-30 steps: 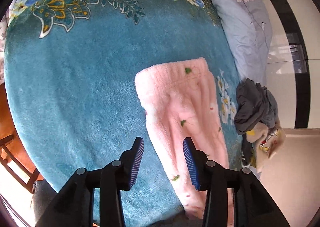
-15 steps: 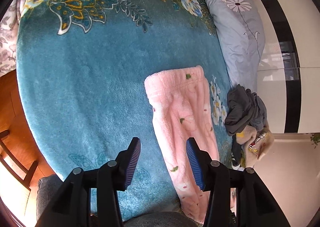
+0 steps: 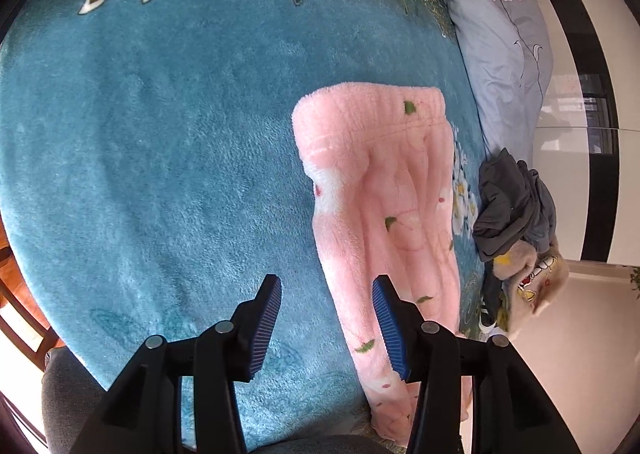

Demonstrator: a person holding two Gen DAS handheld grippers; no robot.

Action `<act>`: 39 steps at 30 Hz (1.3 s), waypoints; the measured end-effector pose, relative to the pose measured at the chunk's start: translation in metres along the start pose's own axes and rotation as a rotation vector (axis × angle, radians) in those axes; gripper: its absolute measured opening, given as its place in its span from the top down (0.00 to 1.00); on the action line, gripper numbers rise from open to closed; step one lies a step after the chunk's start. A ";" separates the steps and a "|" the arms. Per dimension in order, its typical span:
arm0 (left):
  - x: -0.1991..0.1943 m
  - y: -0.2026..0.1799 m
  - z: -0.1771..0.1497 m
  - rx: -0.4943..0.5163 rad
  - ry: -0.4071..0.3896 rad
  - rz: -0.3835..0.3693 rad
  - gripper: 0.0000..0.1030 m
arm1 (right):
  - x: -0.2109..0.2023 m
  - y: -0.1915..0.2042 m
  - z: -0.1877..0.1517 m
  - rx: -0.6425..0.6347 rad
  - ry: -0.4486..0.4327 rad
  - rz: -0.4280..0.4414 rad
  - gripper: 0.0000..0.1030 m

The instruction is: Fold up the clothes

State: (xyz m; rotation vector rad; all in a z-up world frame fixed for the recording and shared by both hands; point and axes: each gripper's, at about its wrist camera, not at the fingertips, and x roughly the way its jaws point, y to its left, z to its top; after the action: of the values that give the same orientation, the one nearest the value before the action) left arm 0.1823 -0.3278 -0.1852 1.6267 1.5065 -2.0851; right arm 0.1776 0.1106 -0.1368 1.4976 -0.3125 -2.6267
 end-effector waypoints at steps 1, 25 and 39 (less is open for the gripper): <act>0.000 -0.004 -0.002 0.014 -0.006 0.006 0.50 | 0.003 0.002 -0.004 -0.015 0.007 -0.005 0.86; 0.122 -0.253 -0.275 1.178 0.190 0.051 0.43 | -0.085 -0.148 -0.035 0.422 -0.110 0.070 0.53; 0.156 -0.256 -0.309 1.366 0.249 0.161 0.45 | -0.076 -0.170 -0.062 0.526 -0.059 0.101 0.53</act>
State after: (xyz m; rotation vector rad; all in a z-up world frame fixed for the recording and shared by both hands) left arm 0.1749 0.0987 -0.1288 2.1886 -0.3391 -3.0379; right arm 0.2720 0.2823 -0.1418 1.4727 -1.1246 -2.6316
